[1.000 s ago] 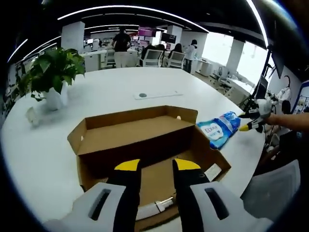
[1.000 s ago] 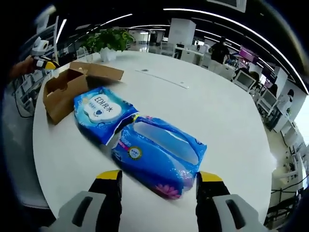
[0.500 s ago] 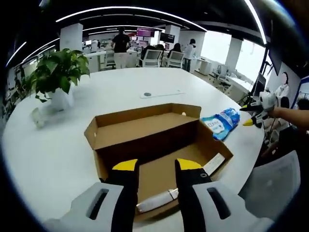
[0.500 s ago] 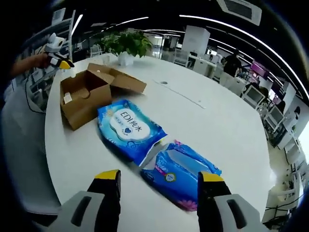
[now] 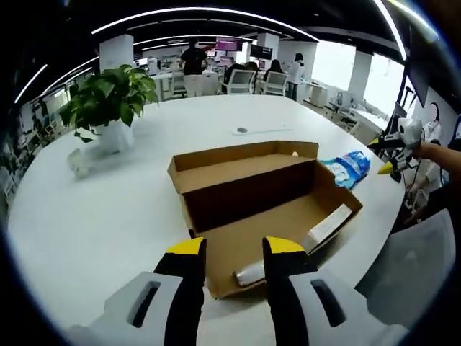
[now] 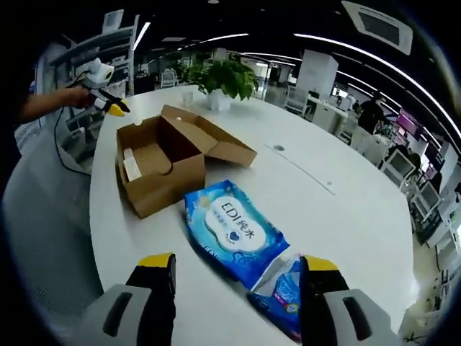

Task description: Operate the shoe box by opening the lid, removing the specified soft item, and placing it in the target area until the item is outside and the box remains undamaged.

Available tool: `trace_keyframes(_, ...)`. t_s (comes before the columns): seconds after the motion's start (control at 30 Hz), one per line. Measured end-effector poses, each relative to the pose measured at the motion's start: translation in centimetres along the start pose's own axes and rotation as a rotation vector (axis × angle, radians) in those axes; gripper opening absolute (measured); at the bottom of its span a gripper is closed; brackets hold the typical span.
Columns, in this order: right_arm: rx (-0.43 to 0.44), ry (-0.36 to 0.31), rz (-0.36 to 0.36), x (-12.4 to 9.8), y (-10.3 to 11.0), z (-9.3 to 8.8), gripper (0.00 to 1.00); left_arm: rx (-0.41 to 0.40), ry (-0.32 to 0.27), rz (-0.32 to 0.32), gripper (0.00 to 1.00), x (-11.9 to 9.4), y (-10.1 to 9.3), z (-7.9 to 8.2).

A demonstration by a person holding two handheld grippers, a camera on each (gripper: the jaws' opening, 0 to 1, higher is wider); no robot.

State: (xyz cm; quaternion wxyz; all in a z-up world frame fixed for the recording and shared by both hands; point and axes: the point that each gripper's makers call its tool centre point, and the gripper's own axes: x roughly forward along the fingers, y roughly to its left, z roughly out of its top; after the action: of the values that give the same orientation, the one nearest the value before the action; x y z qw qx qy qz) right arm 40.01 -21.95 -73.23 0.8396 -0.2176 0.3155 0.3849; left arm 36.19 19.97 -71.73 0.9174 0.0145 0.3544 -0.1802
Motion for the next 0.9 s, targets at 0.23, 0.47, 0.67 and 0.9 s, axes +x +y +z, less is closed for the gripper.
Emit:
trace_keyframes(0.23, -0.038, -0.011, 0.086, 1.0, 2.1, 2.0, 0.72, -0.02, 0.024, 0.043, 0.31, -0.5, 1.5, -1.8)
trace_keyframes(0.47, -0.115, -0.013, 0.193, 2.3, 4.4, 4.0, 0.72, -0.079, 0.035, 0.08, 0.3, -0.4, 2.5, -3.3)
trace_keyframes(0.67, -0.178, -0.022, 0.254, 3.8, 5.8, 6.0, 0.71, -0.124, 0.047, 0.082, 0.28, -0.2, 2.6, -4.5)
trace_keyframes(0.9, -0.273, 0.001, 0.322, 5.7, 7.5, 7.6, 0.68, -0.175, 0.035, 0.086, 0.24, 0.1, 2.8, -4.7)
